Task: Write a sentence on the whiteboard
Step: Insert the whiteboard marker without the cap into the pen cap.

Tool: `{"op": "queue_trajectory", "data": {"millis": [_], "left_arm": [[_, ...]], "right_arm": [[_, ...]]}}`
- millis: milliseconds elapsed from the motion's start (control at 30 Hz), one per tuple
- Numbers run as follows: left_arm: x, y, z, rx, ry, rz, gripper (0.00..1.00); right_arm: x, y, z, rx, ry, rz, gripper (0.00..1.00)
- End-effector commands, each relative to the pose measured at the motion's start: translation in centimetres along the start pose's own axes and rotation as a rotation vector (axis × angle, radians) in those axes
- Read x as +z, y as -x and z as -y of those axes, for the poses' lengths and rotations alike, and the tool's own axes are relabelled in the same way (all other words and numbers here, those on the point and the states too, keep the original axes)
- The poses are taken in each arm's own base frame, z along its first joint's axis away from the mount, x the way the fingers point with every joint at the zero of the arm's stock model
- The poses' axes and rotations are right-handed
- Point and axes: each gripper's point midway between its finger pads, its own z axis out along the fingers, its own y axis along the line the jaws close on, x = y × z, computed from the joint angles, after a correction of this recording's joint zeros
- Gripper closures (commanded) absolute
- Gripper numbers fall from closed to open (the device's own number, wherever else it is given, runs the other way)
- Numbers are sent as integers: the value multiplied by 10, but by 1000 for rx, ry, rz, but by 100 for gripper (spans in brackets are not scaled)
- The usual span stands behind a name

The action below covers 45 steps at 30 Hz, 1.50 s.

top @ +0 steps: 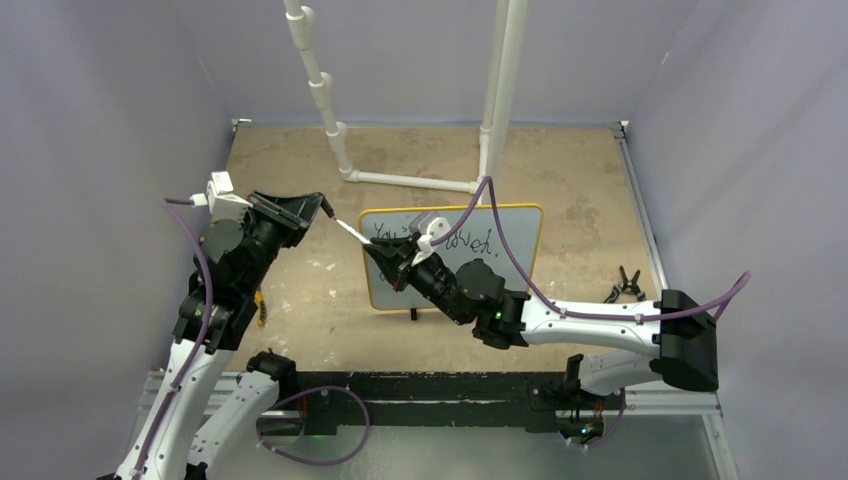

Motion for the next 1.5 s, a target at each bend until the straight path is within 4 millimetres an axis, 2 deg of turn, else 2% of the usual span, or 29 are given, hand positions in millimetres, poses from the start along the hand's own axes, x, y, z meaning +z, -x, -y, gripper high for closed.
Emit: {"op": "queue_trajectory", "data": {"millis": [0, 500, 933, 1200, 1467], "left_arm": [[1, -2, 2, -17, -20, -5, 100], [1, -5, 1, -36, -23, -14, 100], [0, -8, 1, -68, -36, -22, 100], [1, -8, 4, -76, -49, -23, 100], [-5, -8, 18, -68, -96, -45, 100]], "right_arm": [[1, 37, -1, 49, -12, 98, 100], [5, 33, 1, 50, -34, 99, 100], [19, 32, 7, 63, -95, 149, 100], [24, 44, 5, 74, -90, 252, 100], [15, 58, 10, 96, -91, 396, 100]]}}
